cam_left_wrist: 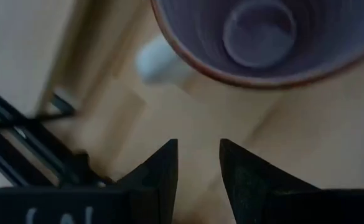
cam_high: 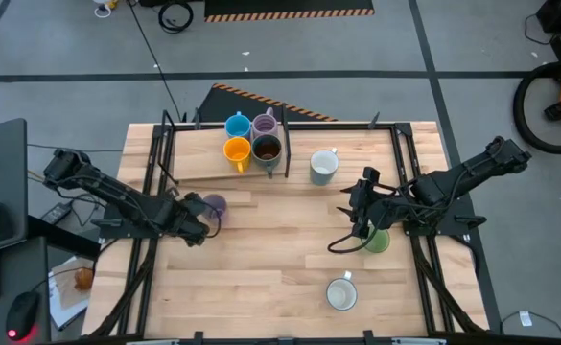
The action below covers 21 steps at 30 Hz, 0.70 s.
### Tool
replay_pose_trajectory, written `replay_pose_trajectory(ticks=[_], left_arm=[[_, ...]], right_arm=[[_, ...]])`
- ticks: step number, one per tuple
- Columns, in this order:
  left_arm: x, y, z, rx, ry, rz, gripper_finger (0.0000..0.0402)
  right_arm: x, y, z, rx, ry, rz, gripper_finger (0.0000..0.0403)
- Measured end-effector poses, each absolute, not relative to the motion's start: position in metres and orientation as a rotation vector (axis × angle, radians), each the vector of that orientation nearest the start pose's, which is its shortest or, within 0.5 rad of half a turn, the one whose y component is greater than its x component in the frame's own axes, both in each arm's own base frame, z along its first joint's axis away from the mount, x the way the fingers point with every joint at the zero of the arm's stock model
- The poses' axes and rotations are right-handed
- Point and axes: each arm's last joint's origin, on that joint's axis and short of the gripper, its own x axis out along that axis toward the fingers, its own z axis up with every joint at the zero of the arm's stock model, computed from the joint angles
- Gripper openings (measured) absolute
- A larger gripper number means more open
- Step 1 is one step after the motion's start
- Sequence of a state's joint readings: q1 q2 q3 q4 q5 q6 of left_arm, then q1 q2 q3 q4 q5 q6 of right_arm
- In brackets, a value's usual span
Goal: Place coffee mugs
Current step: Put the purple-white mug on the shelf
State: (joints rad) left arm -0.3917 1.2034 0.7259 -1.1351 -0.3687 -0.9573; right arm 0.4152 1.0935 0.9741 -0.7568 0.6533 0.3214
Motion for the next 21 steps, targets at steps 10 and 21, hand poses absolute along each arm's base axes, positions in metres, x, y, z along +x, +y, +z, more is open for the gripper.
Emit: replay_pose_trajectory(ticks=[10, 21], left_arm=[[0.19, -0.051, 0.259, -0.415, 1.191, 0.593, 0.0125], [0.239, -0.036, 0.243, -0.52, 1.228, 0.655, 0.0125]], right_arm=[[0.197, 0.068, 0.299, -0.142, 0.698, -0.335, 0.0229], [0.198, 0.068, 0.3, -0.142, 0.69, -0.332, 0.0229]])
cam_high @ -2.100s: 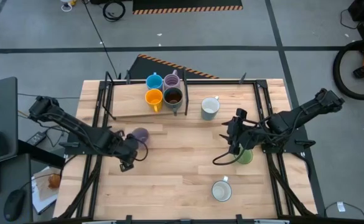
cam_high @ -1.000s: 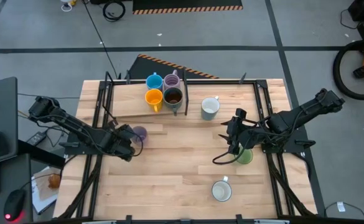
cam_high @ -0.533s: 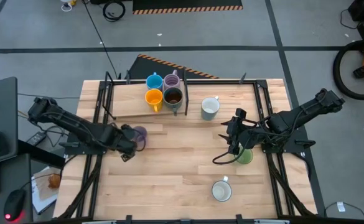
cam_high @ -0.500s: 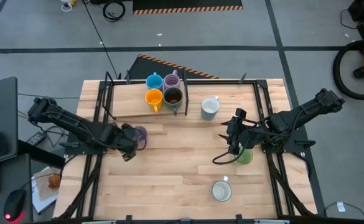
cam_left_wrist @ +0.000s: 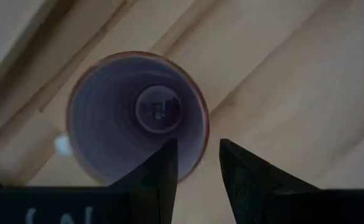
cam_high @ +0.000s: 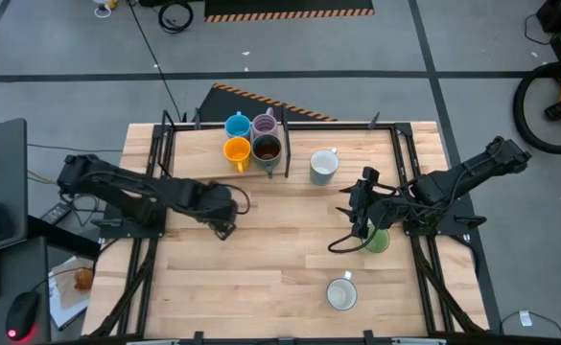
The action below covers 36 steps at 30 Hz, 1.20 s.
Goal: Place coffee mugs
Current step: Put the purple-white mug on the shelf
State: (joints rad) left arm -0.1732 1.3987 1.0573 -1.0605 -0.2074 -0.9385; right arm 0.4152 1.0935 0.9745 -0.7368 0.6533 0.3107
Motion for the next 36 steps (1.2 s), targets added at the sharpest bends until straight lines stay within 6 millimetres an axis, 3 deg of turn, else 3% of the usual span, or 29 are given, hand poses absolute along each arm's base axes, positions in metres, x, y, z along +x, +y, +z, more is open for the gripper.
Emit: replay_pose_trajectory(ticks=[4, 17, 24, 28, 32, 36], left_arm=[[0.251, -0.032, 0.234, -0.524, 1.226, 0.664, 0.0125], [0.259, -0.015, 0.228, -0.5, 1.212, 0.707, 0.0126], [0.268, -0.012, 0.208, -0.486, 1.319, 0.68, 0.0125], [0.268, -0.012, 0.207, -0.47, 1.328, 0.668, 0.0123], [0.268, -0.014, 0.207, -0.449, 1.338, 0.649, 0.0098], [0.267, -0.018, 0.207, -0.414, 1.362, 0.607, 0.0045]], right_arm=[[0.198, 0.068, 0.3, -0.142, 0.691, -0.332, 0.0229], [0.198, 0.068, 0.3, -0.142, 0.691, -0.332, 0.0229], [0.198, 0.068, 0.3, -0.144, 0.693, -0.332, 0.0229], [0.198, 0.068, 0.3, -0.144, 0.694, -0.332, 0.0229], [0.198, 0.068, 0.3, -0.144, 0.694, -0.332, 0.0229], [0.198, 0.068, 0.3, -0.141, 0.693, -0.333, 0.0229]])
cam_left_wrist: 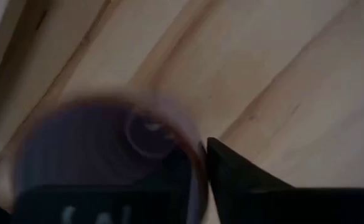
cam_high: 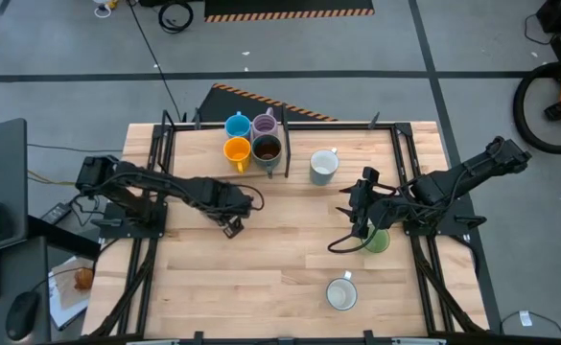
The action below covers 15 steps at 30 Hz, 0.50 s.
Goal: Place coffee mugs
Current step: Put the purple-white mug on the shelf
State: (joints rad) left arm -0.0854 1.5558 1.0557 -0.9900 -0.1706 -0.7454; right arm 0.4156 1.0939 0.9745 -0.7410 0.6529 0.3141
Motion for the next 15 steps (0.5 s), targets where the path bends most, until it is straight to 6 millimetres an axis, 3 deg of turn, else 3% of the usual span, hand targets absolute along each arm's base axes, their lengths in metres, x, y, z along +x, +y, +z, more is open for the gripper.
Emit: replay_pose_trajectory(ticks=[2, 6, 15], left_arm=[[0.267, -0.02, 0.207, -0.375, 1.377, 0.552, 0.0022], [0.26, -0.026, 0.212, -0.281, 1.43, 0.438, 0.0021], [0.217, -0.028, 0.249, 0.036, 1.529, 0.1, 0.0021]], right_arm=[[0.198, 0.068, 0.3, -0.141, 0.693, -0.333, 0.0229], [0.198, 0.068, 0.3, -0.141, 0.693, -0.333, 0.0229], [0.198, 0.069, 0.299, -0.128, 0.699, -0.315, 0.0229]])
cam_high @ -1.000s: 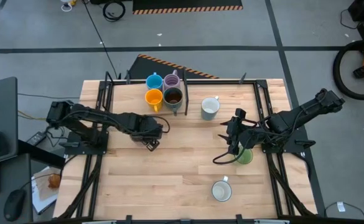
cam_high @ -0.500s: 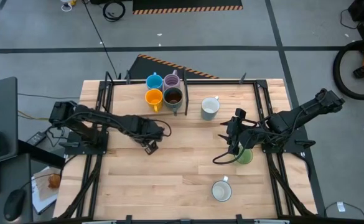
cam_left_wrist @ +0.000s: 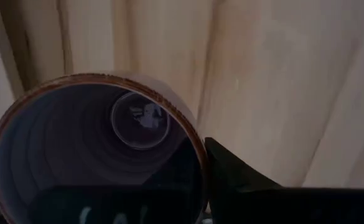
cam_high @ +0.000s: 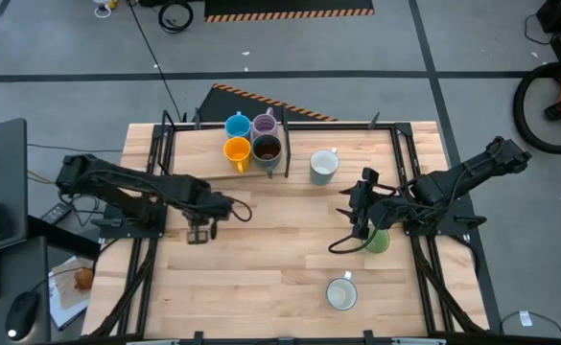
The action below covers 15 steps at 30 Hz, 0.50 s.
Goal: Place coffee mugs
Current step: Put the purple-white mug on the shelf
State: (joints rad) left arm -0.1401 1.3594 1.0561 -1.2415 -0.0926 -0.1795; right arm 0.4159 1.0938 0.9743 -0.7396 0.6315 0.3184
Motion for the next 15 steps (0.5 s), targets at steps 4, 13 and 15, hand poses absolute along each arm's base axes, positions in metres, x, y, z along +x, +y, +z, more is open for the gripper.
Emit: replay_pose_trajectory(ticks=[4, 13, 15], left_arm=[[0.204, -0.016, 0.267, 0.27, 1.447, -0.065, 0.0021], [0.19, 0.044, 0.279, 0.431, 1.438, -0.012, 0.0021], [0.189, 0.057, 0.28, 0.436, 1.432, 0.005, 0.0021]], right_arm=[[0.198, 0.069, 0.3, -0.124, 0.692, -0.316, 0.0229], [0.199, 0.069, 0.3, -0.102, 0.686, -0.322, 0.0229], [0.199, 0.069, 0.3, -0.102, 0.685, -0.322, 0.0229]])
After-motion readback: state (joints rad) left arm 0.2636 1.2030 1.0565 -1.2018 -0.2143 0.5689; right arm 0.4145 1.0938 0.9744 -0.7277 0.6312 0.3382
